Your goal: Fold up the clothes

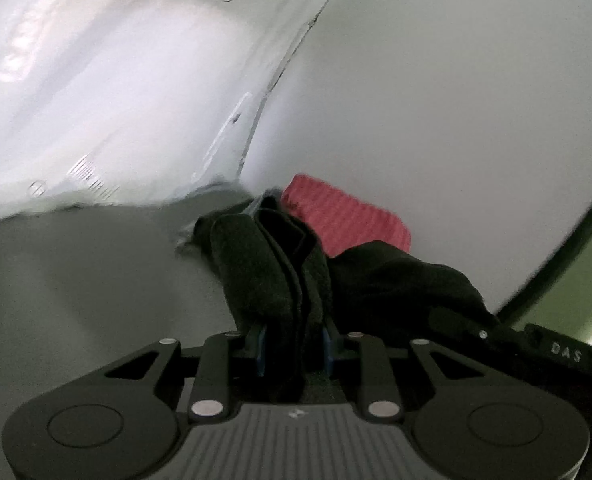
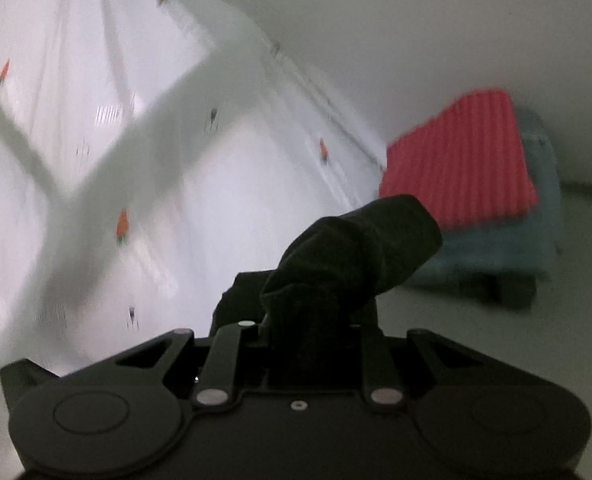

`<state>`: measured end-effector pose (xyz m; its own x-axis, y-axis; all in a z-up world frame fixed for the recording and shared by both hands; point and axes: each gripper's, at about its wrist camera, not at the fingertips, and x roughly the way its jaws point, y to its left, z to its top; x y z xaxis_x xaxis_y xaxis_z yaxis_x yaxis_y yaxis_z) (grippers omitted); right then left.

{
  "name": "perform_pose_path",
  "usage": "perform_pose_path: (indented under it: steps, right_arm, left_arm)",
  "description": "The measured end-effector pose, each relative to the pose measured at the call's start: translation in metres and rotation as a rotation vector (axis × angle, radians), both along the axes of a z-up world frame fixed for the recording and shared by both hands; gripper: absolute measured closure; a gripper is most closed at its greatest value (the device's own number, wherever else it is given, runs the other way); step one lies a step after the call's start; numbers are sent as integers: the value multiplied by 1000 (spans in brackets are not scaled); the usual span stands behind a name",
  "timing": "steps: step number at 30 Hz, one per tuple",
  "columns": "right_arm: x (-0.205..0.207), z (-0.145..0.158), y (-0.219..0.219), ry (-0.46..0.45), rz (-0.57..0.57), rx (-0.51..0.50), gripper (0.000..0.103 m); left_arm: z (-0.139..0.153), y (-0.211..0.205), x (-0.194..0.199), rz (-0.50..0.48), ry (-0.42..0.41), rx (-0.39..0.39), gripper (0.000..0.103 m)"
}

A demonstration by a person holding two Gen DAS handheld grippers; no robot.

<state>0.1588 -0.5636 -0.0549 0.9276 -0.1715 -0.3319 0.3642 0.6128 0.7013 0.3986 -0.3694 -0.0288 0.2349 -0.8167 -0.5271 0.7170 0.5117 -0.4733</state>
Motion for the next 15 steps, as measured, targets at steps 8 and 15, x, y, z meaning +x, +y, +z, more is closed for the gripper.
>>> perform_pose_path:
  steps: [8,15]
  right_arm:
    - [35,17,-125,-188,-95,54,83]
    - [59,12,-187,-73,-282,-70,72]
  left_arm:
    - [49,-146,62,-93,-112,-12,76]
    - [34,-258,108,-201,-224,53,74]
